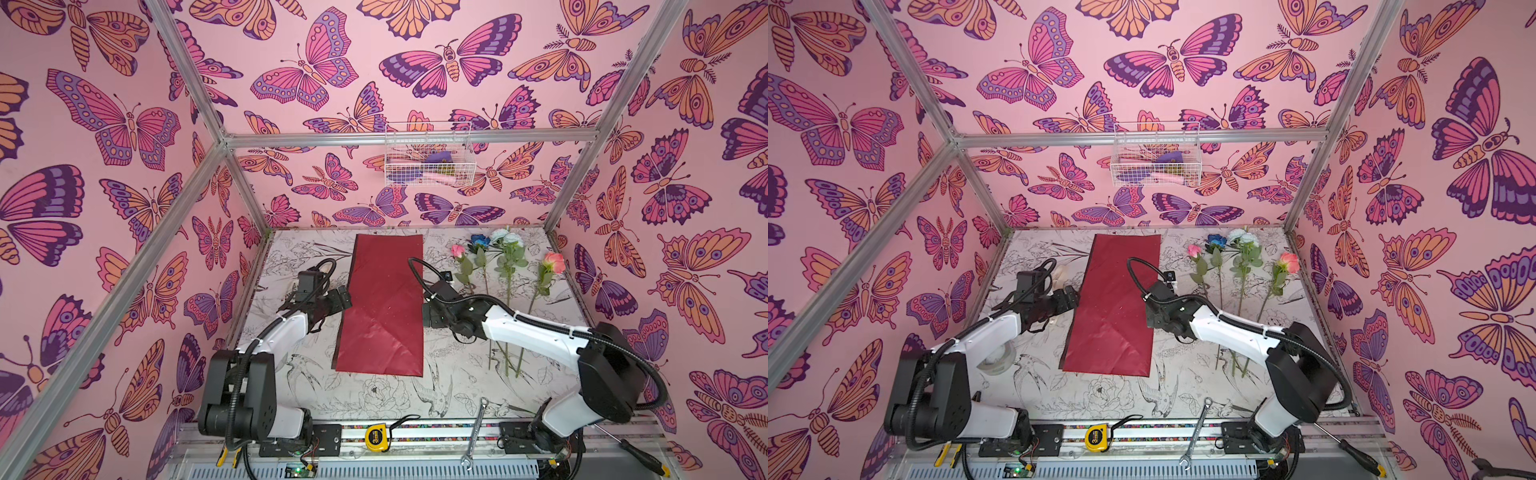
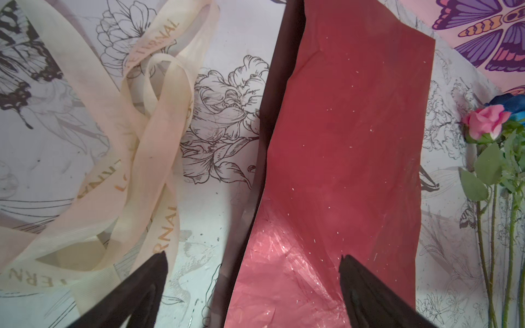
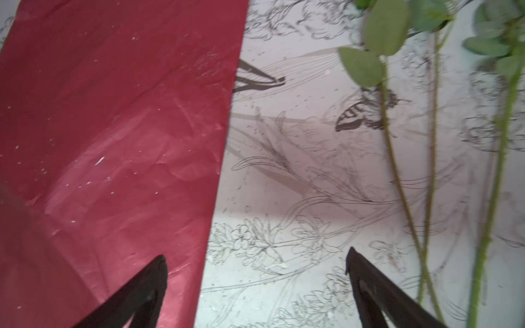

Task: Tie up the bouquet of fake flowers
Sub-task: 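Reach the left gripper and right gripper to opposite long edges of the red paper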

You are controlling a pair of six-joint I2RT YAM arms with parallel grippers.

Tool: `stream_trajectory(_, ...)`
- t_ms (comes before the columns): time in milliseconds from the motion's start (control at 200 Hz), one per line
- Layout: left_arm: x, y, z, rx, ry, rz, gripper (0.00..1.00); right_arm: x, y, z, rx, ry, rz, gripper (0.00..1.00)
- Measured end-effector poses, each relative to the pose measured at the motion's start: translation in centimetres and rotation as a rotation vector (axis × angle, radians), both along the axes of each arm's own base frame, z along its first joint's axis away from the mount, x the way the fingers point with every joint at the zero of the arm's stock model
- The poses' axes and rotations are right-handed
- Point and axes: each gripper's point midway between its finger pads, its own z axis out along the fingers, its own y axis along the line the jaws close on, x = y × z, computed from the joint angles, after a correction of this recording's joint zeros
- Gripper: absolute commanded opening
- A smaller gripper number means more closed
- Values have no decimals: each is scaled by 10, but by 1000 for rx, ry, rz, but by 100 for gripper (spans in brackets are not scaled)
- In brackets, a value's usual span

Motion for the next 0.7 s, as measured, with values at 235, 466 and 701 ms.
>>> stream_trajectory(235, 3, -3, -10, 14, 66, -37, 80, -11, 14, -25, 22, 103, 45, 99)
stream_trajectory(466, 11, -9, -30, 19, 132, -89, 51, -17, 20, -28, 53, 139, 70, 96)
stream_trajectory(701, 30, -4, -37, 11, 141, -109, 21, -22, 27, -37, 71, 183, 93, 90)
